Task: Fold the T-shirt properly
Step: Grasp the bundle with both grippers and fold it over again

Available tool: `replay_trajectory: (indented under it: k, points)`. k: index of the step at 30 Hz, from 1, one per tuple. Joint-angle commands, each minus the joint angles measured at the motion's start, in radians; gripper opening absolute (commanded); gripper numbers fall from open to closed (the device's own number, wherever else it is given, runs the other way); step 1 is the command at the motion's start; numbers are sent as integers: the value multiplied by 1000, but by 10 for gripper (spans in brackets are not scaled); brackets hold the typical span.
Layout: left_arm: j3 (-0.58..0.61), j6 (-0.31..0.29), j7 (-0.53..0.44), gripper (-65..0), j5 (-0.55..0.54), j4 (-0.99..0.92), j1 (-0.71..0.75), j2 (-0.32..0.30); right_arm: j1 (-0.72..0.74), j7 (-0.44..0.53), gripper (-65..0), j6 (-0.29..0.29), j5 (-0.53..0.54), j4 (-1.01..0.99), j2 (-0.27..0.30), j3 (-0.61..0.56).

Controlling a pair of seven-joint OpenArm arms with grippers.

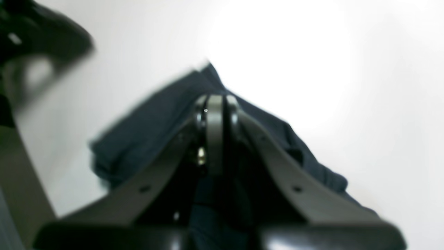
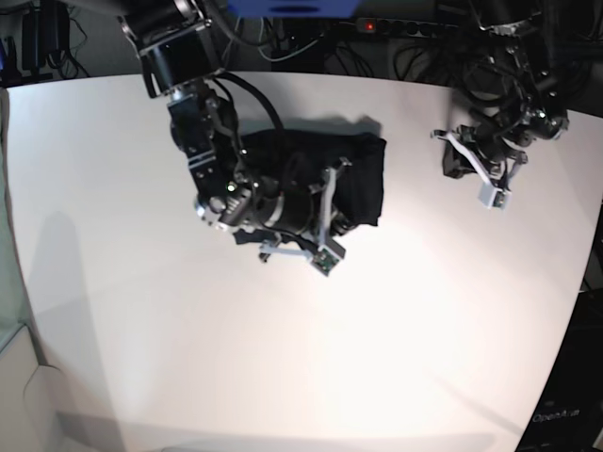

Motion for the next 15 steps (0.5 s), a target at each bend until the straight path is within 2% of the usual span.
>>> replay_trajectory:
  k: [1, 8, 15]
  points:
    - [2, -2, 22, -650, 12, 10, -5, 5, 24, 24, -650, 10, 19, 16, -21, -1]
    - [15, -2, 26, -650, 12, 10, -25, 40, 32, 24, -650, 10, 19, 16, -87, -3]
    - [78, -2, 20, -650, 12, 10, -27, 45, 46, 22, -650, 10, 19, 16, -102, -98]
